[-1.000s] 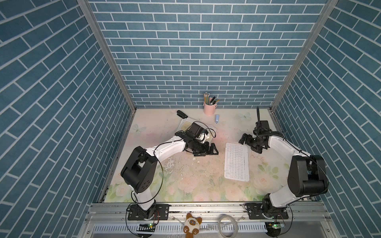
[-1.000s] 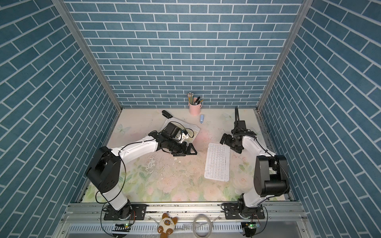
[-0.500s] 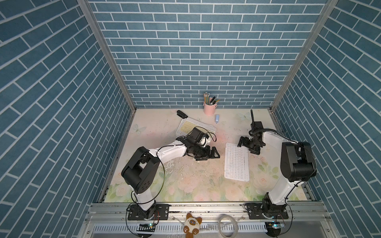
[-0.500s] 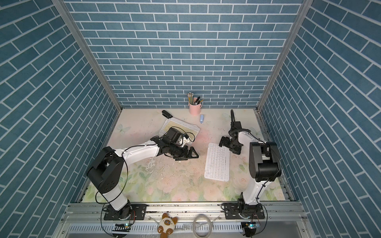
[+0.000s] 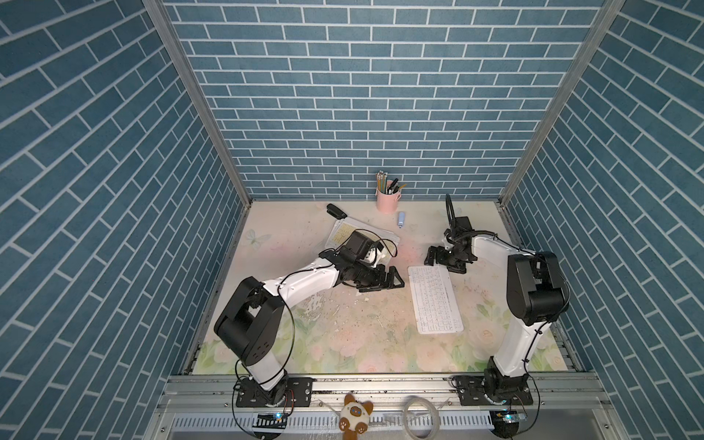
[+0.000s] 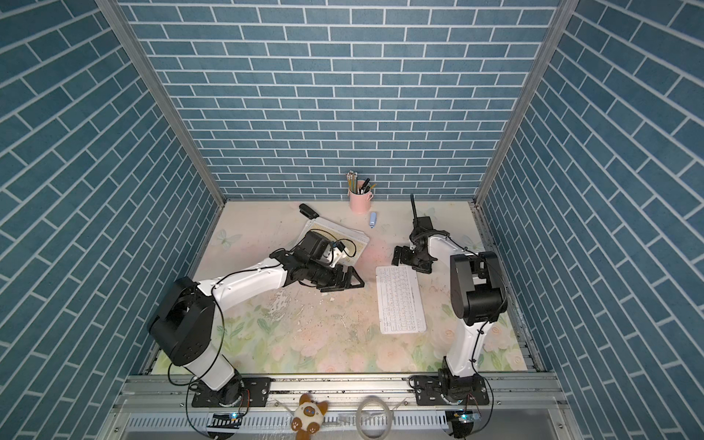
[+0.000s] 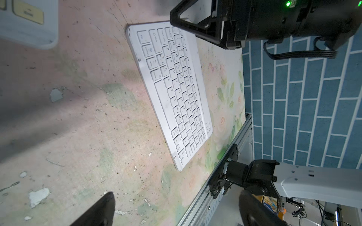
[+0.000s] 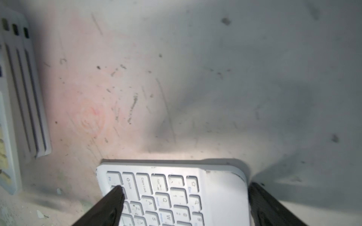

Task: Stack the numeric keypads
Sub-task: Pick up the numeric keypad from the center of the board.

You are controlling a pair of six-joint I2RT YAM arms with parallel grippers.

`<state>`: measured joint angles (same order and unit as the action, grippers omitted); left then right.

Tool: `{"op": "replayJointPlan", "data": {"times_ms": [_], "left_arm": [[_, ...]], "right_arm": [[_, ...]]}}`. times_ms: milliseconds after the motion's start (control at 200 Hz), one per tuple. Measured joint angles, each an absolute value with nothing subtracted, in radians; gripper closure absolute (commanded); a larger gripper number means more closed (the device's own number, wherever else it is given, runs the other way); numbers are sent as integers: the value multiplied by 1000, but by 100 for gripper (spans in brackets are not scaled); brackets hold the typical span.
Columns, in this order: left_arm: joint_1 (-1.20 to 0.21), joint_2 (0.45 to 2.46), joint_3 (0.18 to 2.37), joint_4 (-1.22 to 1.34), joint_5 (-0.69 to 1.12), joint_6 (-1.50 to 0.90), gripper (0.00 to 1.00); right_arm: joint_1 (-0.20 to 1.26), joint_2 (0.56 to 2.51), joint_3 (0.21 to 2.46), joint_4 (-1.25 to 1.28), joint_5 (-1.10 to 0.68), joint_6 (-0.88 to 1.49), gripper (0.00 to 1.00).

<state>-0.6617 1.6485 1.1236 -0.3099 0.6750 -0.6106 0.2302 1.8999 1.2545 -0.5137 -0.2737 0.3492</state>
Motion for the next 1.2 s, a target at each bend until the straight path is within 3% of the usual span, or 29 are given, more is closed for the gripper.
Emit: {"op": "replayJointPlan", "data": {"times_ms": [410,770,1200], "left_arm": [[-643,1613,1094,-335,675,-608,0],[-611,1604,1109,-390,674,-558,0],[-541,1531,1102,-432,671,-529,0]], "right_arm": [[337,1946,1296,-461,-435,288,1],[319,1691,1153,-421,-396,287,1],[341,1841,1127,-275,-447,343,1]]}}
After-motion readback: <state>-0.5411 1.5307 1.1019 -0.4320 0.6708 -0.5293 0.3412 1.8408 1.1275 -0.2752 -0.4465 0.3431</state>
